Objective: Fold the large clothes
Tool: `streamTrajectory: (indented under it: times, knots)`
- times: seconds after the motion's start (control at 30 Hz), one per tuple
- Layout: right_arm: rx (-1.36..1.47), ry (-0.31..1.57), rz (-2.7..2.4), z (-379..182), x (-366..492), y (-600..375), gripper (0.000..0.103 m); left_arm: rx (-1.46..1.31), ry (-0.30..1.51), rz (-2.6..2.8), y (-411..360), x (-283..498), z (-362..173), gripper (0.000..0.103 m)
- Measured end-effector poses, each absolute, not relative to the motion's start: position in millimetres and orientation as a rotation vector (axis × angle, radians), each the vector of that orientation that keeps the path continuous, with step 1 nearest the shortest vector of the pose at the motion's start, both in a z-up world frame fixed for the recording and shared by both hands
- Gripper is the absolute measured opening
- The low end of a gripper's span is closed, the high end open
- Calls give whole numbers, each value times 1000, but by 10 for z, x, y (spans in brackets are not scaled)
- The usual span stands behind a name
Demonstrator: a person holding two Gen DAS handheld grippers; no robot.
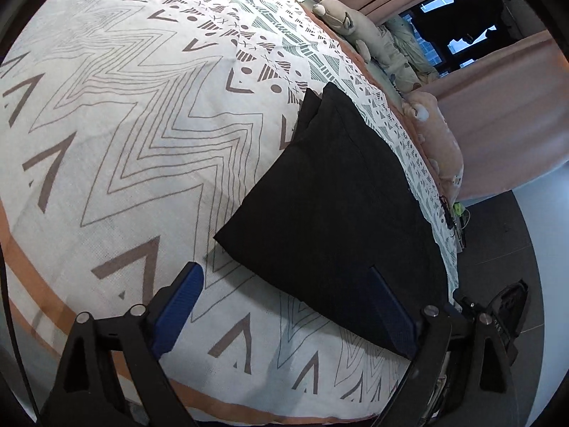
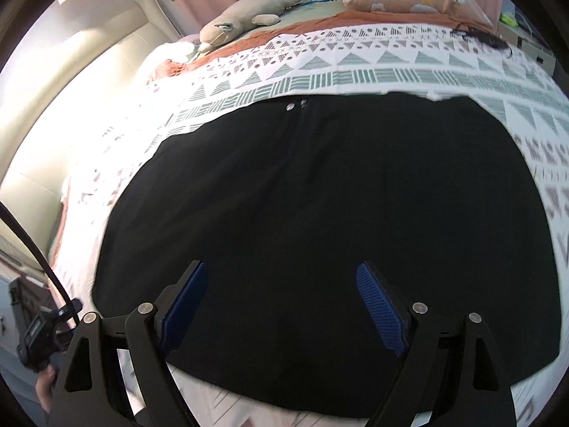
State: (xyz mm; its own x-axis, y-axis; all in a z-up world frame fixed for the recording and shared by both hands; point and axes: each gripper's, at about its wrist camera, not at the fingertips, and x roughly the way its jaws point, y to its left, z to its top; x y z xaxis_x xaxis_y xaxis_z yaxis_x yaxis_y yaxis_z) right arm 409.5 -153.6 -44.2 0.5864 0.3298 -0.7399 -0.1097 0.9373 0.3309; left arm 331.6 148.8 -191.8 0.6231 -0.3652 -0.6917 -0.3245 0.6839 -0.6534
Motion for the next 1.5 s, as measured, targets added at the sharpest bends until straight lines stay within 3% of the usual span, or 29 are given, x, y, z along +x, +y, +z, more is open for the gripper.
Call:
streamTrajectory:
  times: [0.07, 0.17, 0.3, 0.37, 0.43, 0.53, 0.8, 0.97, 1.13, 1.5]
  knots:
    - [261, 921, 274, -499, 3956, -1502, 85, -872, 921, -45, 1492, 3296, -1938, 94]
    - [264, 923, 279, -557, 3812, -1491, 84, -909, 928, -77, 1491, 3329, -1992, 84]
    - [280, 929, 266, -596, 3702, -1519, 65, -928, 949, -84, 1471, 3414, -2063, 76]
    - [274, 935, 258, -610, 3662, -1509, 62, -952, 961, -97, 1454, 3490, -2123, 75]
    - [254, 944, 244, -606, 3645, -1450, 53, -971, 973, -108, 1434, 3571, -2185, 67]
    - [246, 999, 256, -700, 3660, -1350, 49, -997, 969, -125, 1406, 3694, -2251, 67]
    - [189, 1031, 179, -999, 3894, -1335, 48, -989, 928, -154, 1348, 3949, -2288, 65]
    - [162, 1019, 150, -1127, 4163, -1270, 48, -982, 915, -159, 1326, 3995, -2301, 54]
    - [148, 1004, 130, -1174, 4419, -1209, 48, -989, 890, -158, 1346, 4013, -2262, 26]
    - [283, 1001, 211, -1218, 4444, -1418, 48, -976, 779, -237, 1195, 4096, -1685, 17]
